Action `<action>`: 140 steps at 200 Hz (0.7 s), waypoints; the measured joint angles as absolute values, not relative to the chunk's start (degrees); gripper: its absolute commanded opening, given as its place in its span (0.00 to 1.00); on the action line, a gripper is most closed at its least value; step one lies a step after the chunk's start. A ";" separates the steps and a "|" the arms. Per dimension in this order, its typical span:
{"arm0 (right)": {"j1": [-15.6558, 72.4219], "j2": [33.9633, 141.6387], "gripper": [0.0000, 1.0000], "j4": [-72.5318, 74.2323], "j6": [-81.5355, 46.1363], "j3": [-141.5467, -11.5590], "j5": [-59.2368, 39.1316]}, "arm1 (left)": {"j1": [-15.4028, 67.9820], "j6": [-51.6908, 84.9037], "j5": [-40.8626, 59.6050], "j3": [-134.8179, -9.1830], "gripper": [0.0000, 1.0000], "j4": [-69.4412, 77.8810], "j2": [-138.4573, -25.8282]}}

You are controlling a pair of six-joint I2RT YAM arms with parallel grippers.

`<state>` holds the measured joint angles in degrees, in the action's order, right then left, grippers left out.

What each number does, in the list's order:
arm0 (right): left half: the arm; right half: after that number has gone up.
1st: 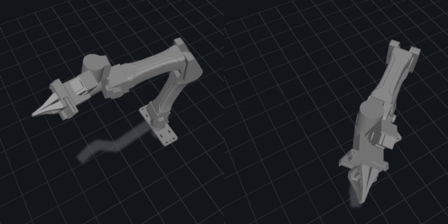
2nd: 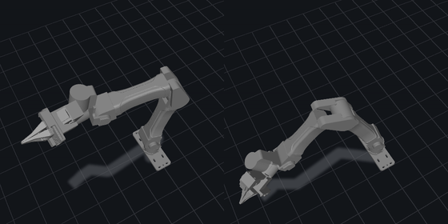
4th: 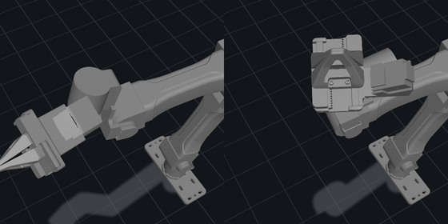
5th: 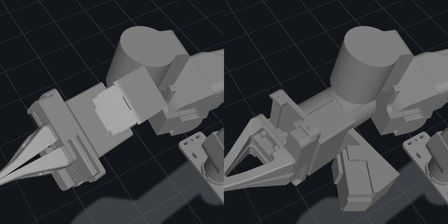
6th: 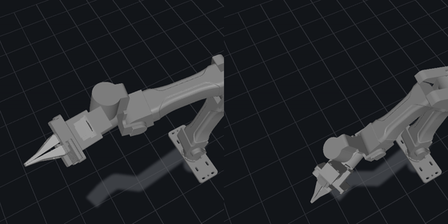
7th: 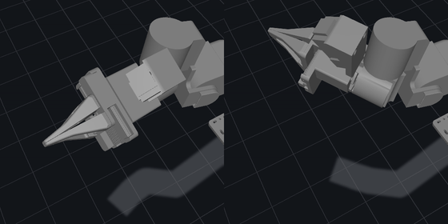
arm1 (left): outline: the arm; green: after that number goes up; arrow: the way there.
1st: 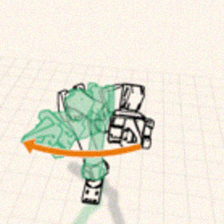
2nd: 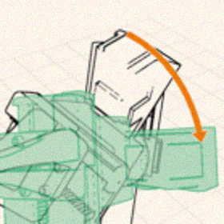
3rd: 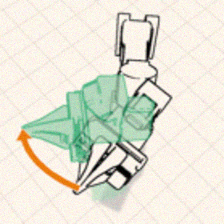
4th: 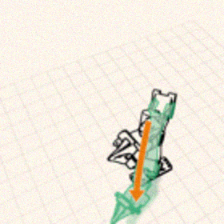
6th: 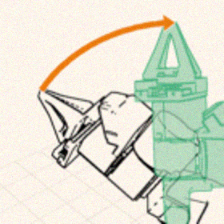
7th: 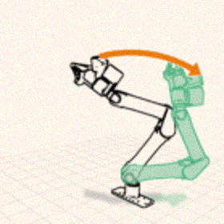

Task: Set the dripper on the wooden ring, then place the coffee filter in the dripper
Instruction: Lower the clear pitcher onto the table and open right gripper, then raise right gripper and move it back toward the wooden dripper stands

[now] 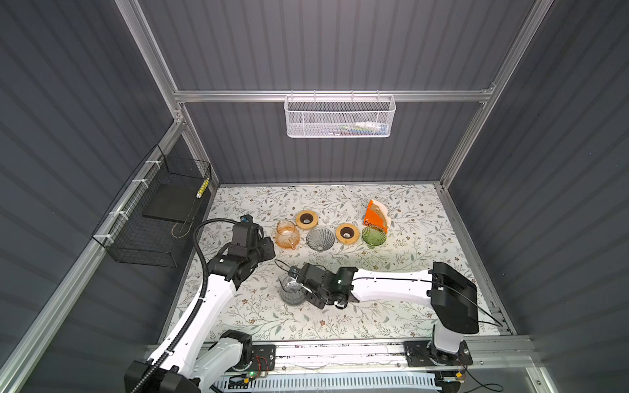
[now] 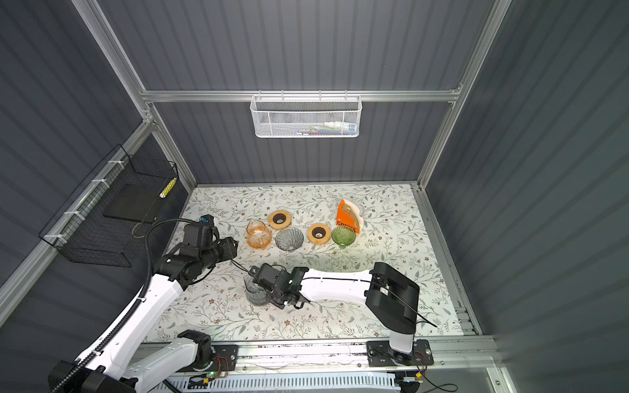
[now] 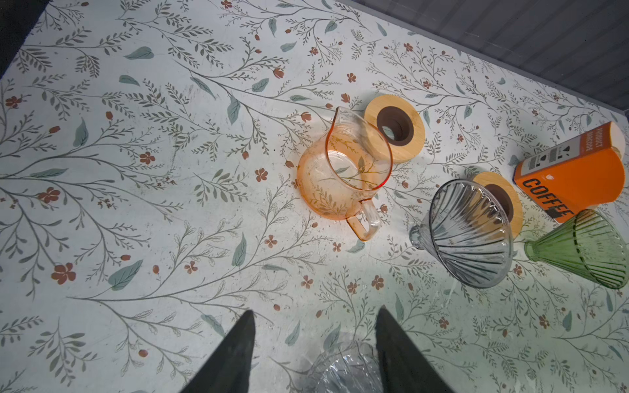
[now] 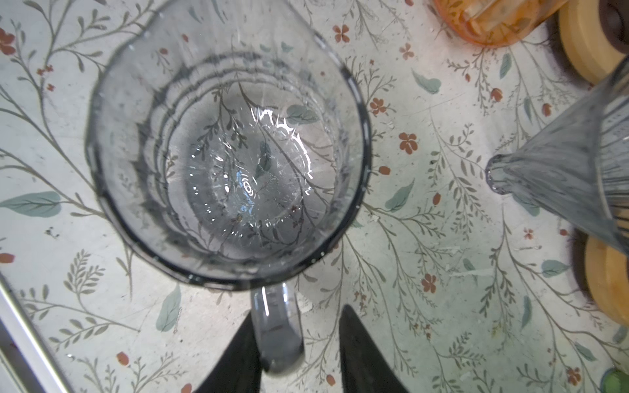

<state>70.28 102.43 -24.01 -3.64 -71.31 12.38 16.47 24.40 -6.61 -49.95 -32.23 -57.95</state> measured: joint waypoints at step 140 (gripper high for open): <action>56.80 82.26 0.42 -25.34 -13.10 -70.74 6.55 | 16.47 21.67 -1.13 -55.29 0.58 -34.11 -59.86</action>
<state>56.80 82.26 -25.34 -13.10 -70.74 6.55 16.47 21.67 -1.13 -55.29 -34.11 -59.86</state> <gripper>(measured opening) 0.418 0.581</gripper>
